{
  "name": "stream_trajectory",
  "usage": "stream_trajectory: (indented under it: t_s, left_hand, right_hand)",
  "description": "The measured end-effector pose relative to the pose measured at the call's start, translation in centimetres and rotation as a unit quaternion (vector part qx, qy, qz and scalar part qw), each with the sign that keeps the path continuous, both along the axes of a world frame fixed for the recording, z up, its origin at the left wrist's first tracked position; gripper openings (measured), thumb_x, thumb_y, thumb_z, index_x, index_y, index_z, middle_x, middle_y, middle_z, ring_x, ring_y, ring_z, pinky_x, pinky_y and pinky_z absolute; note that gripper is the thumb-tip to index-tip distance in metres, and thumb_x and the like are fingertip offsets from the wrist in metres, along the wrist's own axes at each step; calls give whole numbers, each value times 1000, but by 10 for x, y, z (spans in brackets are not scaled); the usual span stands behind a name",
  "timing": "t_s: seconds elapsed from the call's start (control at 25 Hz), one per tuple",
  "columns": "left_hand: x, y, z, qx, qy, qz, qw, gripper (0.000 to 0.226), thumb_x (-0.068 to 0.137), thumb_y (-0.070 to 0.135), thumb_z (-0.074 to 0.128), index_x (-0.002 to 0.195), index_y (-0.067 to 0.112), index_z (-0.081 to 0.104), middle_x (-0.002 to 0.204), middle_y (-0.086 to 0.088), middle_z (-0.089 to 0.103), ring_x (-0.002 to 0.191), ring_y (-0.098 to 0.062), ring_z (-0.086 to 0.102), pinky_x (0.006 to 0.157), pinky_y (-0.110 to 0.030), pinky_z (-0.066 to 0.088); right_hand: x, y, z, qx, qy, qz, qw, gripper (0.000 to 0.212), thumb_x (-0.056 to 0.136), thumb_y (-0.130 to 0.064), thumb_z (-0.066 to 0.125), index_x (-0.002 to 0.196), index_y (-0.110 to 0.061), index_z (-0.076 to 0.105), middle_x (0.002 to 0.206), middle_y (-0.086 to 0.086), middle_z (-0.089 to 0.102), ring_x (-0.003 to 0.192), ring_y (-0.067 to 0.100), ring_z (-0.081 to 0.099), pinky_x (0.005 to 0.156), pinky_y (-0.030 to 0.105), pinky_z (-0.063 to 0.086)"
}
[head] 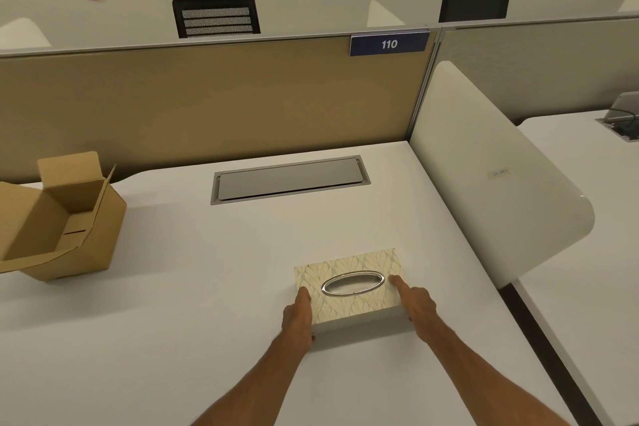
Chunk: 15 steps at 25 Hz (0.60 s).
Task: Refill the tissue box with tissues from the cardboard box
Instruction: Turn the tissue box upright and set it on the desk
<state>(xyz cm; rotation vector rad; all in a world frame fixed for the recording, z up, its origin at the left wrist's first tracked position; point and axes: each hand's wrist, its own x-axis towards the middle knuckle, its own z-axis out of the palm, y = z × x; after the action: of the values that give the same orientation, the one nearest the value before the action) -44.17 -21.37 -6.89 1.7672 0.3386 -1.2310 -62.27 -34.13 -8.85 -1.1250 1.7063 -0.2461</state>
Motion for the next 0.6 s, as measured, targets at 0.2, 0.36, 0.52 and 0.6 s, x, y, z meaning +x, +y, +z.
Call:
stream_trajectory:
  t_s: [0.2, 0.36, 0.52, 0.6]
  left_hand:
    - [3, 3, -1, 3, -34, -29, 999, 24, 83, 31, 50, 80, 8, 52, 91, -12, 54, 89, -30, 49, 81, -37, 40]
    - [10, 8, -3, 5, -82, -45, 996, 24, 88, 28, 47, 78, 7, 53, 81, -10, 52, 84, -28, 46, 77, -34, 36]
    - [17, 16, -2, 24, -191, -144, 971, 38, 95, 35, 43, 110, 3, 57, 116, -17, 59, 103, -31, 54, 92, -39, 45]
    - [23, 19, -1, 28, -245, -196, 949, 52, 95, 41, 46, 133, 6, 49, 137, -17, 51, 124, -33, 50, 104, -42, 42]
  right_hand:
    - [-1, 3, 8, -4, 8, 27, 1000, 72, 86, -57, 56, 124, 4, 52, 124, 21, 56, 101, 30, 52, 79, 34, 40]
    - [-1, 5, 13, -35, 26, 51, 998, 72, 86, -59, 53, 123, 3, 53, 121, 18, 57, 104, 32, 54, 83, 35, 42]
    - [9, 7, 24, -115, 85, 92, 986, 69, 86, -64, 47, 119, -3, 55, 125, 19, 59, 116, 35, 54, 97, 44, 46]
    - [20, 9, 34, -163, 129, 122, 971, 72, 87, -62, 47, 128, -3, 51, 130, 19, 54, 122, 35, 50, 99, 46, 44]
